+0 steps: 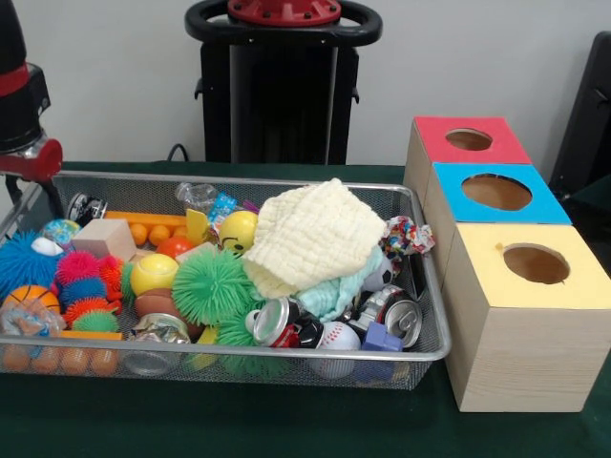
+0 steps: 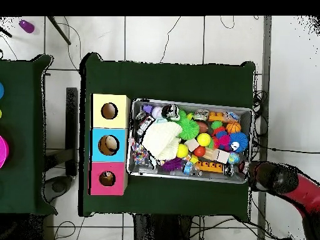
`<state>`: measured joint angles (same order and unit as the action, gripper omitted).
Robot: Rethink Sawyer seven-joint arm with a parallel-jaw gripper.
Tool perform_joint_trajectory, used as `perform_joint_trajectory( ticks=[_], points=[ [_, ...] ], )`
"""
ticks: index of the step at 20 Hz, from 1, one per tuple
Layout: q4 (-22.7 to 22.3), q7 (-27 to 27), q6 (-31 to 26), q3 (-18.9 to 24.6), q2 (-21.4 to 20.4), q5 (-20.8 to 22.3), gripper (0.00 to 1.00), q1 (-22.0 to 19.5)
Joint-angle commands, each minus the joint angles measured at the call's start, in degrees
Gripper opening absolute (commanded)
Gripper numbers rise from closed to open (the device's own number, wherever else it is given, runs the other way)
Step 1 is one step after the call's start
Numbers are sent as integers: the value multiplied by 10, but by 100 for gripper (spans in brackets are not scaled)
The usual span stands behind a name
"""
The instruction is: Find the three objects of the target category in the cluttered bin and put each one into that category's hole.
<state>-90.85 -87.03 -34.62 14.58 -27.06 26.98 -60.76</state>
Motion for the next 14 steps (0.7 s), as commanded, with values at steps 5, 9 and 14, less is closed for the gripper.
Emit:
perform_joint_trajectory(
  ticks=[5,9,14],
  points=[
    [56,2,27,61,64,-8,100,28],
    [58,-11,37,58,66,-9,100,35],
    [49,-28,47,53,61,-12,100,42]
  ],
)
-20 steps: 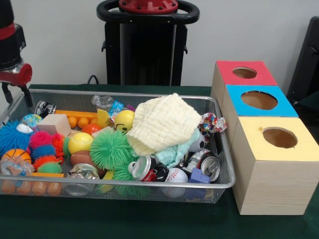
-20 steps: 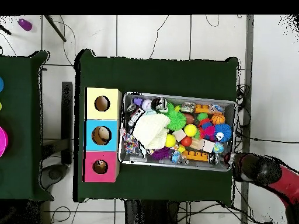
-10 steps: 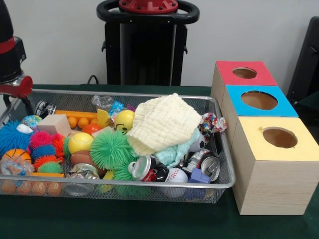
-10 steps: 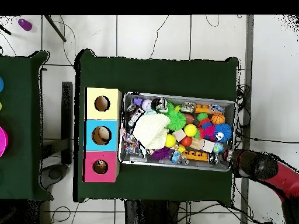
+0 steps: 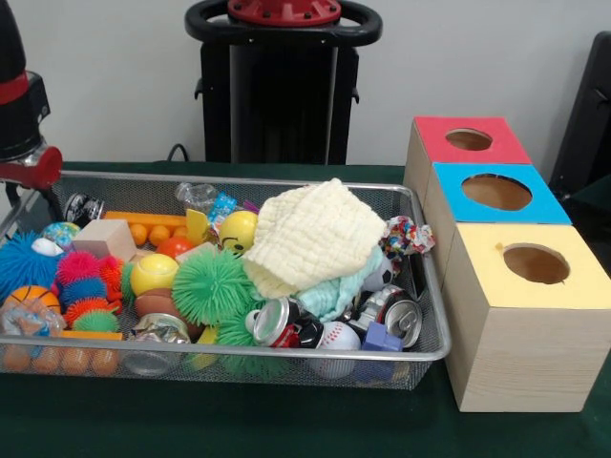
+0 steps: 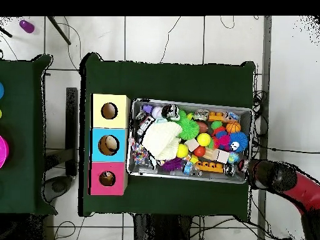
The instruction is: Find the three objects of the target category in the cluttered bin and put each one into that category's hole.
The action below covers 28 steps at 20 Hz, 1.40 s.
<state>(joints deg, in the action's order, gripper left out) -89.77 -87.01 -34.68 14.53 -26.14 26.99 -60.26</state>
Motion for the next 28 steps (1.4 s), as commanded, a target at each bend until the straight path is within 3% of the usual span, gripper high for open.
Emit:
perform_joint_trajectory(
  ticks=[1,8,14,28],
  points=[
    [37,-30,48,53,51,-13,100,37],
    [27,-61,66,48,51,-23,100,53],
    [9,-93,67,27,23,-34,100,82],
    [-10,-97,36,-13,-36,-53,100,116]
  ],
)
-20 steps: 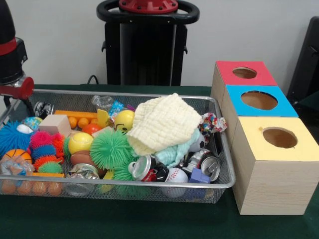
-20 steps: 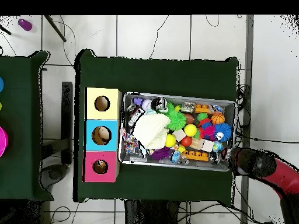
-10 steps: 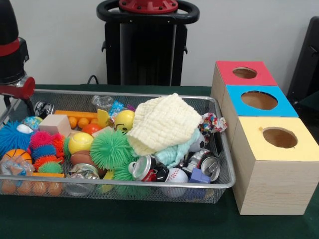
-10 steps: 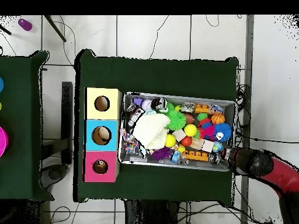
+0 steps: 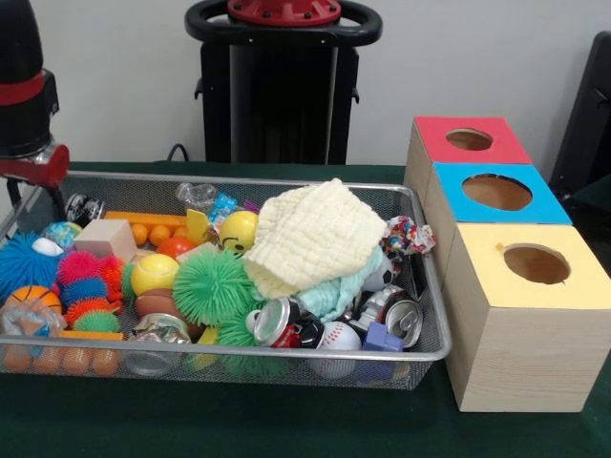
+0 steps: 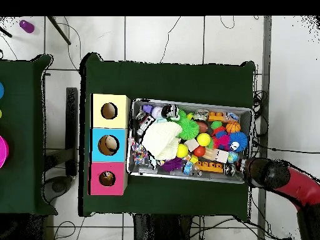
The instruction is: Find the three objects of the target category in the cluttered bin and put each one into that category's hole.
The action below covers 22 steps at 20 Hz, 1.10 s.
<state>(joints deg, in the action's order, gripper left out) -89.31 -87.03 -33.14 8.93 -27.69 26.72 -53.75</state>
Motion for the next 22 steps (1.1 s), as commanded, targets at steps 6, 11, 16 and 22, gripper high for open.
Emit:
perform_joint_trajectory(
  ticks=[6,11,16,22],
  points=[
    [-12,-98,21,34,-22,-59,100,60],
    [-24,-103,14,15,-43,-70,100,75],
    [-27,-101,33,11,-37,-81,100,79],
    [-19,-92,37,7,-27,-91,100,84]
  ],
)
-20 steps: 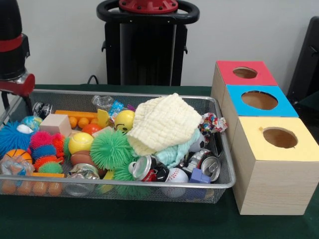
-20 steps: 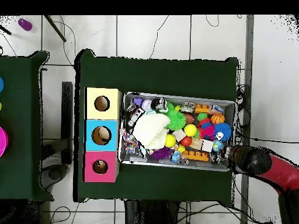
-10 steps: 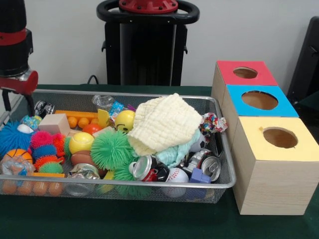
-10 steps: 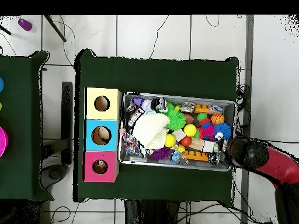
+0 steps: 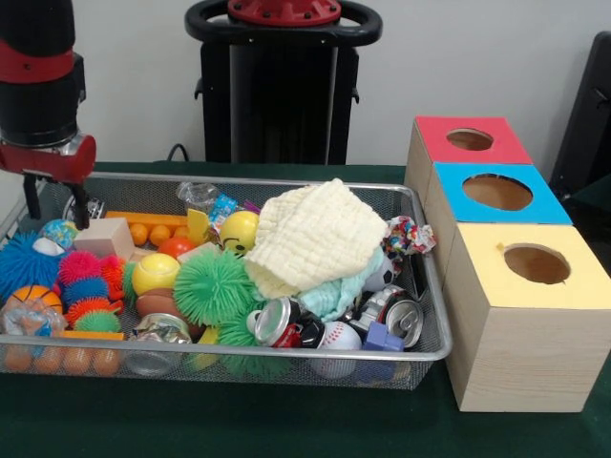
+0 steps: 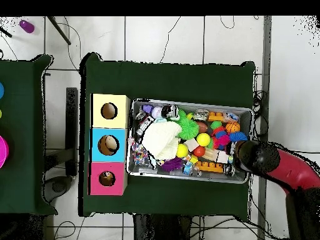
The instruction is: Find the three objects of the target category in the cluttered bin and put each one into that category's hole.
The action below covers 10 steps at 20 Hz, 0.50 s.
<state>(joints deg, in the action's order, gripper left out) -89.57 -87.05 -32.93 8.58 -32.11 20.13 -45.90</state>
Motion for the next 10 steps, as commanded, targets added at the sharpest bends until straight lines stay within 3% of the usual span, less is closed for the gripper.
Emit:
perform_joint_trajectory(
  ticks=[1,10],
  points=[
    [-15,-91,37,11,22,-26,100,5],
    [-25,-90,81,12,48,-23,100,-12]
  ],
)
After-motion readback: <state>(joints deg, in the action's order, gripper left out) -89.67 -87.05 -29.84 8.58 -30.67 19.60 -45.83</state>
